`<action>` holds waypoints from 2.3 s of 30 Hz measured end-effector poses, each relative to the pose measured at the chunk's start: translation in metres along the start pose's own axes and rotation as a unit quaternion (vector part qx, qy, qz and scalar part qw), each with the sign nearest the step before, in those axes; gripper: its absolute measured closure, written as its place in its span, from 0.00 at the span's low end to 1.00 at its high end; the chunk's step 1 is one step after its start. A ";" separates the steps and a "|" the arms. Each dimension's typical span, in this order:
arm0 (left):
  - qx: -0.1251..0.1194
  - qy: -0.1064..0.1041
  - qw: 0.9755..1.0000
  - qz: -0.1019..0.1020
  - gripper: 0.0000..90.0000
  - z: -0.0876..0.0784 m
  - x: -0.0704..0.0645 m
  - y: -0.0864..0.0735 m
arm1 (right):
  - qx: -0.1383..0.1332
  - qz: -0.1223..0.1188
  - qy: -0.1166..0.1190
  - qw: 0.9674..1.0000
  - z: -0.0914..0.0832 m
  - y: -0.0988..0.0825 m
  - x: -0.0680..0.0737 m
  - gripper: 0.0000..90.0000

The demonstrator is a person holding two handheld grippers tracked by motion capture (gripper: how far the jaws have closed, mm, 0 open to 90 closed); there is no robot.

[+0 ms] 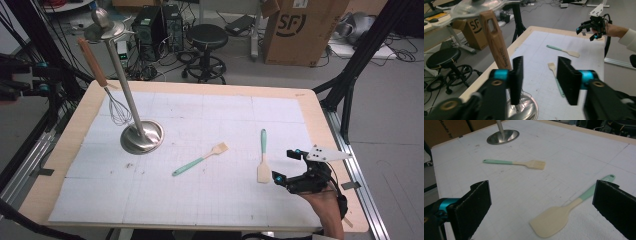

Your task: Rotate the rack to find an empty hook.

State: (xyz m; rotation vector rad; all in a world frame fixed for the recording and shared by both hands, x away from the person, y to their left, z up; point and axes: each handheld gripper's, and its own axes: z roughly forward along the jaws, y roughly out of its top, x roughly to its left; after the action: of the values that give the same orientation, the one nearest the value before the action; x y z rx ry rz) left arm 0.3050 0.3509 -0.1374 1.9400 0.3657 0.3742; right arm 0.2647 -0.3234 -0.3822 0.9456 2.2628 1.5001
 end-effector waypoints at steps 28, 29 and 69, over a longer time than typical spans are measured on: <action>0.019 0.012 1.000 -0.003 1.00 0.038 0.020 0.038 | 0.005 -0.002 0.004 1.000 0.002 -0.002 0.000 0.01; 0.021 0.014 1.000 -0.005 1.00 0.039 0.022 0.039 | 0.005 -0.001 0.004 1.000 0.002 -0.002 0.000 0.01; 0.041 0.063 0.996 -0.043 1.00 0.026 0.063 0.028 | 0.012 0.007 0.002 1.000 0.001 -0.008 -0.002 0.01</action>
State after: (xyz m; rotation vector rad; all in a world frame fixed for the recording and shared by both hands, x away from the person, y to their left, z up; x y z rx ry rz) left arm 0.3757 0.3449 -0.1154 1.9780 0.5532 0.4323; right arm 0.2638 -0.3253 -0.3900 0.9676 2.2870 1.4831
